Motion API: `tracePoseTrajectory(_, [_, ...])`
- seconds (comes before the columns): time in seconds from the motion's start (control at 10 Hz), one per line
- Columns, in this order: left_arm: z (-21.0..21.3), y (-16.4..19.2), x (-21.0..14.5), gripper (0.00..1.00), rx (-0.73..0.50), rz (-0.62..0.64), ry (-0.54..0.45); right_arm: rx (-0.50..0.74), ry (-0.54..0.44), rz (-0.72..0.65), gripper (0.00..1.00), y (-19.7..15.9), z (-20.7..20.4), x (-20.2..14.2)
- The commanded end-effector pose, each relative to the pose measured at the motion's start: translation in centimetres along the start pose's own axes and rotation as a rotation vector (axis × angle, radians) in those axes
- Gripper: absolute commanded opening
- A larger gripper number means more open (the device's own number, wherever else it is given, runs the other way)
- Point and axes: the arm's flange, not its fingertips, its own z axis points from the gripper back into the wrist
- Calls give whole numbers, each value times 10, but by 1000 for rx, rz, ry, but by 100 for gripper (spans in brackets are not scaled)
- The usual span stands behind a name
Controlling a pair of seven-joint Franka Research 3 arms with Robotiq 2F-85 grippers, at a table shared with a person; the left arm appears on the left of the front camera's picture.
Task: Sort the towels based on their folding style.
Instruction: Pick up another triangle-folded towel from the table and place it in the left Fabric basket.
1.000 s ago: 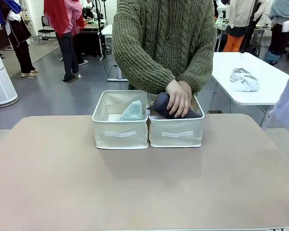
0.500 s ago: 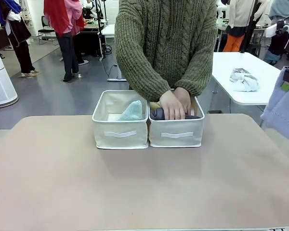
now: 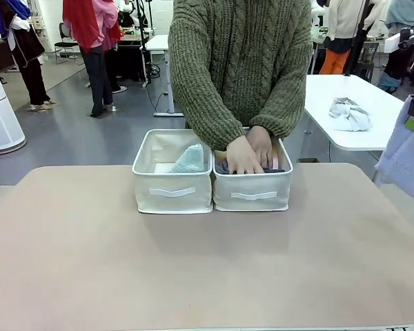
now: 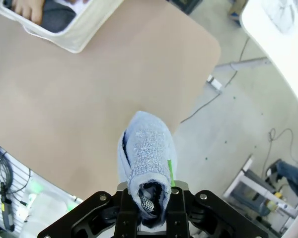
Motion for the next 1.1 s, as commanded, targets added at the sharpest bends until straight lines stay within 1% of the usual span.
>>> tracePoseTrajectory(0.0, [1, -2, 0, 100, 5, 1, 2, 57, -80, 175, 18, 50, 30, 2])
tracePoseTrajectory(0.2, [1, -2, 0, 100, 5, 1, 2, 157, -100, 331, 18, 89, 48, -1])
tracePoseTrajectory(0.3, [1, -2, 0, 100, 5, 1, 2, 211, -95, 374, 18, 102, 50, -2])
tracePoseTrajectory(0.4, [1, -2, 0, 100, 5, 1, 2, 229, -105, 398, 18, 112, 49, -2])
tracePoseTrajectory(0.5, [1, -2, 0, 100, 5, 1, 2, 220, -106, 407, 18, 122, 44, 1])
tracePoseTrajectory(0.6, [1, -2, 0, 100, 5, 1, 2, 158, -114, 378, 18, 125, 40, 5])
tracePoseTrajectory(0.7, [1, -2, 0, 100, 5, 1, 2, 212, -105, 393, 18, 126, 56, 2])
tracePoseTrajectory(1.0, [1, -2, 0, 100, 5, 1, 2, 212, -105, 393, 18, 126, 56, 2])
